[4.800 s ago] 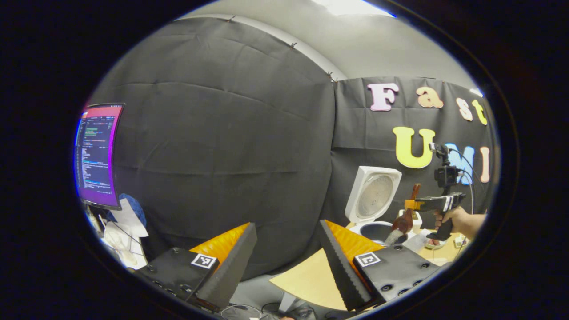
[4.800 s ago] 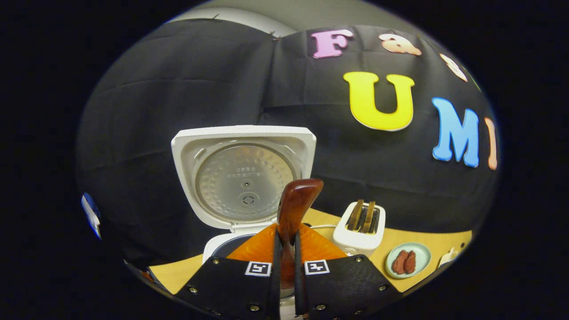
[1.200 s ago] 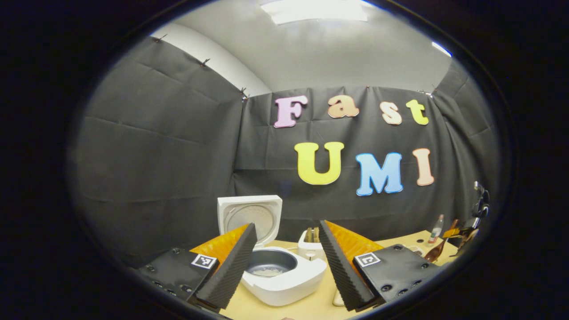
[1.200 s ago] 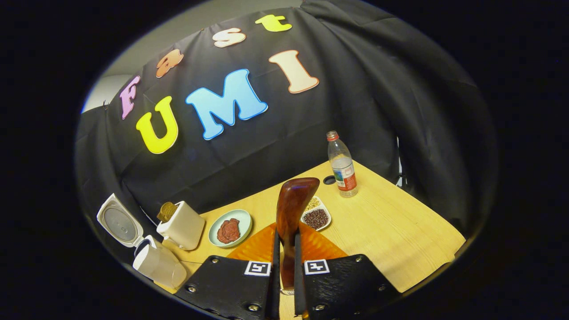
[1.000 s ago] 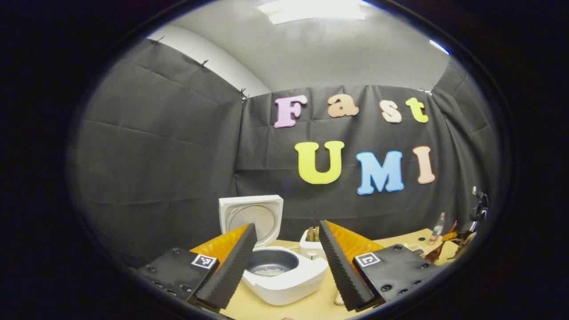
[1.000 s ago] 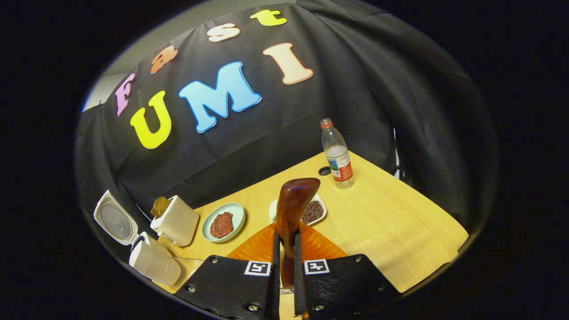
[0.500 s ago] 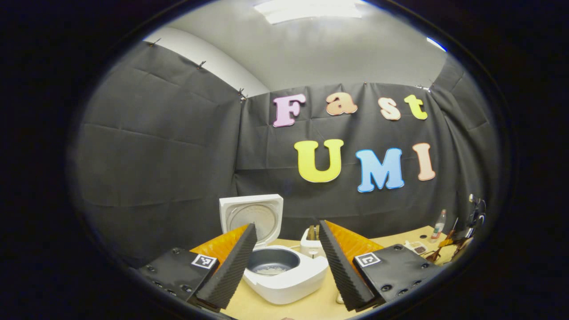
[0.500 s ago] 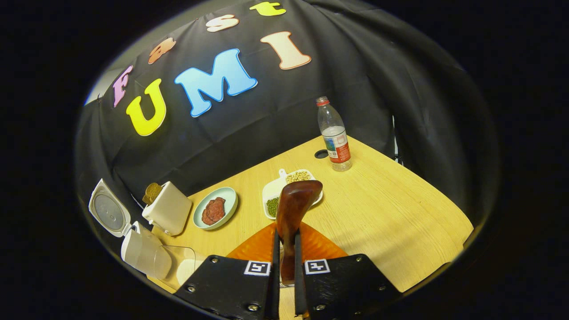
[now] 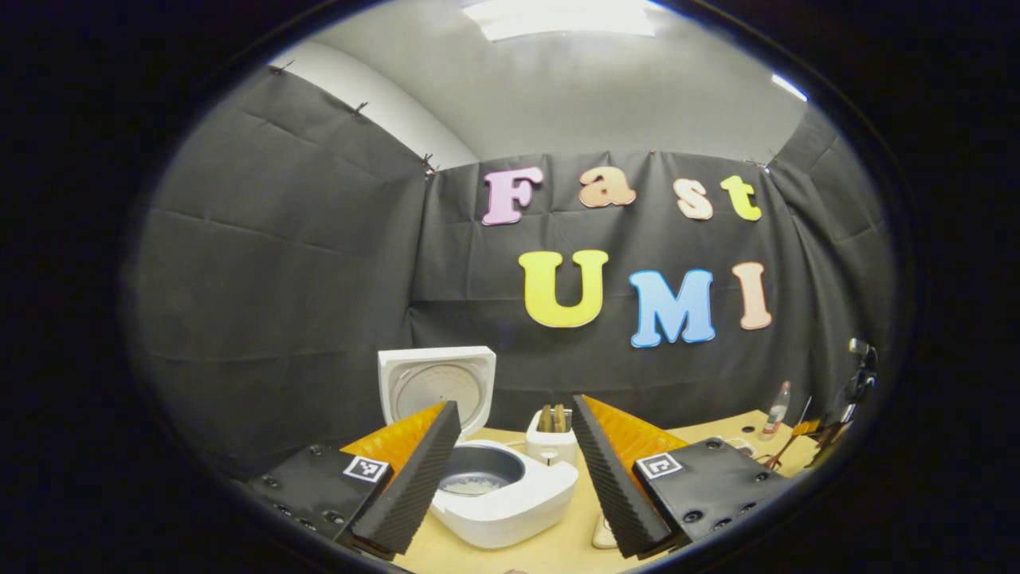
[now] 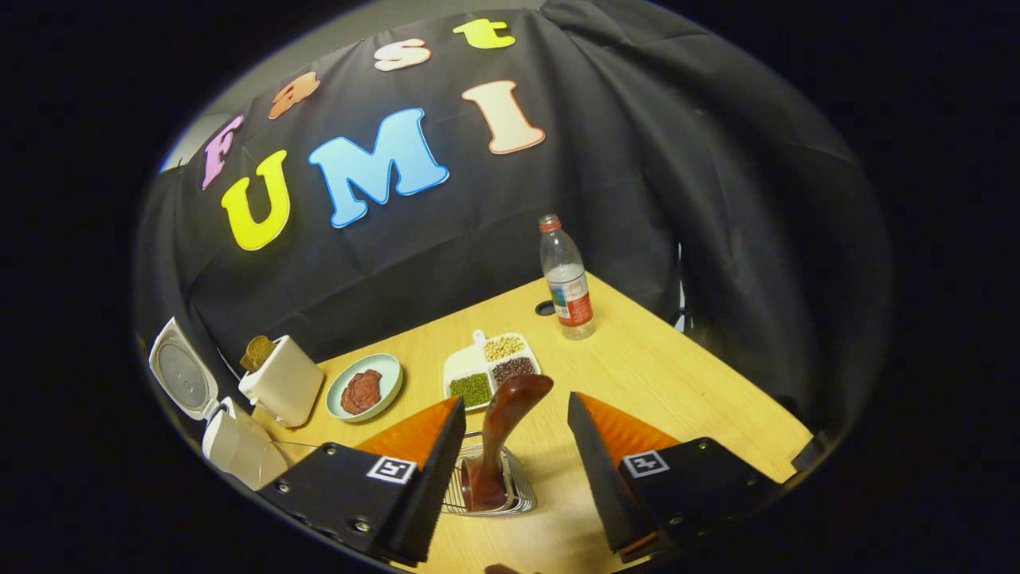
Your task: Close the left gripper, press the button to open the rice cooker; take a wooden spoon from the chopstick holder with the right hand, scoop a spoonful of rice and pour it into the rice cooker, then put the wooden spoon back into the chopstick holder.
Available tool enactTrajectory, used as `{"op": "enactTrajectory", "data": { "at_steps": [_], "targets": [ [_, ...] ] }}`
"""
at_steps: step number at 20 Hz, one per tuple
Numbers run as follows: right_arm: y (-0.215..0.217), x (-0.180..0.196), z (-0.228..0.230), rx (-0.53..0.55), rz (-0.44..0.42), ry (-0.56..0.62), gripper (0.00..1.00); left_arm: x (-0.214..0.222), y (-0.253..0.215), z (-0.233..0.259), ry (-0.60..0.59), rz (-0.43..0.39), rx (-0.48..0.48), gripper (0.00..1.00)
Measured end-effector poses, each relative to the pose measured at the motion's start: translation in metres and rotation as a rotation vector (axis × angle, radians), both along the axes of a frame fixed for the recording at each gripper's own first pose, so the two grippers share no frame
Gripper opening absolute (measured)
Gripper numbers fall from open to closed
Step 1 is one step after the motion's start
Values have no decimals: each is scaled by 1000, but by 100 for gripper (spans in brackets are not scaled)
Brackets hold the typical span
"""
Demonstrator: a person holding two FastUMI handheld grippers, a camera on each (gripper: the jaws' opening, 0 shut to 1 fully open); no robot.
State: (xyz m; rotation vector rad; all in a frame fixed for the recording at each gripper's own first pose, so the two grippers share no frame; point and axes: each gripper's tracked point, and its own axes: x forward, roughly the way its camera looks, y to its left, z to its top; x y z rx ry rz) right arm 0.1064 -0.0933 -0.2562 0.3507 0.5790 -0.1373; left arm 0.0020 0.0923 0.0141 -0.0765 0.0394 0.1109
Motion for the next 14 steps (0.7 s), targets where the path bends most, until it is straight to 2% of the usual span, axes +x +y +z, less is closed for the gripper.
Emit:
{"op": "enactTrajectory", "data": {
  "at_steps": [2,4,8,14],
  "targets": [
    [-6,-5,24,-43,-3,-41,94,9,1,1,-1,-9,-3,95],
    [-4,-13,51,-66,8,-93,95,22,5,3,-5,-22,-5,95],
    [-7,-30,98,-189,8,-181,99,59,21,9,-9,-30,-26,97],
    [7,-61,137,-218,4,-241,98,131,74,21,5,10,-21,95]
  ]
}}
